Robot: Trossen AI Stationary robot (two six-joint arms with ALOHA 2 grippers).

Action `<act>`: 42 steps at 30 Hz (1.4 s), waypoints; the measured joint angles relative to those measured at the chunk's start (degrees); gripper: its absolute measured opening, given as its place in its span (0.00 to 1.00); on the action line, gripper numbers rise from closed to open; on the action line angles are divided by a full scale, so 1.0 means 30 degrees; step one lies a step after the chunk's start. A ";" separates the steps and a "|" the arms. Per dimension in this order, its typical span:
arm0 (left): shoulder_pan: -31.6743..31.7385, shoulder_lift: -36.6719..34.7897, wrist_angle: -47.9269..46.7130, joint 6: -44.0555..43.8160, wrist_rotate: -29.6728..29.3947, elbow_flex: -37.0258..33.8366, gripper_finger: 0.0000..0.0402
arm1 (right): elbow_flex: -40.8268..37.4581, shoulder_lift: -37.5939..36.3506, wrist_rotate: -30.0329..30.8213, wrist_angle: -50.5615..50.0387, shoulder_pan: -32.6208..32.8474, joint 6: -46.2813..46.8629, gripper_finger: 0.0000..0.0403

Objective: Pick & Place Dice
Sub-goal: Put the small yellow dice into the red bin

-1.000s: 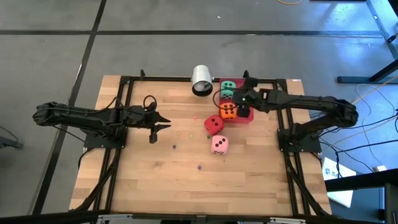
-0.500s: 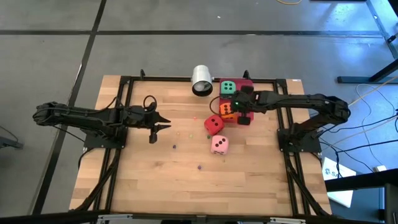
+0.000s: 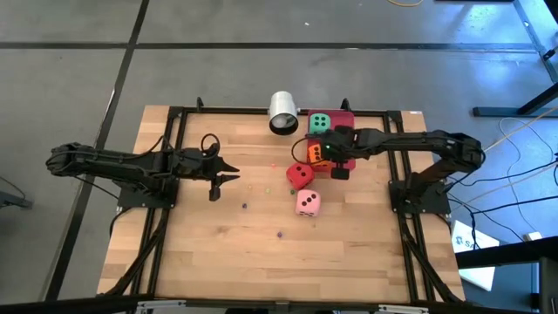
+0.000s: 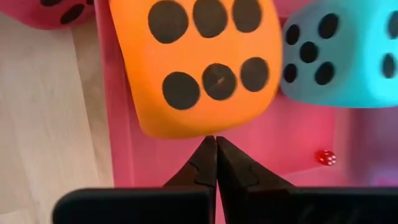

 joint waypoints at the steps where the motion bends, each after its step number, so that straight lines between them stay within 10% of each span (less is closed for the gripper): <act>1: 0.0000 0.0005 0.0000 0.0000 0.0002 0.0000 0.21 | 0.0000 0.0190 0.0007 0.0064 0.0000 -0.0016 0.01; 18: 0.0000 0.0005 -0.0002 -0.0013 0.0016 0.0000 0.21 | 0.0000 0.0483 -0.1539 0.0381 0.0000 -0.0202 0.00; 33: 0.0000 0.0005 -0.0073 0.0000 -0.1167 0.0000 0.21 | 0.0007 -0.3677 0.3412 0.0781 0.0818 0.0999 0.11; 42: 0.0000 0.0005 -0.0003 -0.1607 -0.1293 0.0000 0.21 | 0.0007 -0.6252 -0.3470 0.4533 0.0656 0.3289 0.30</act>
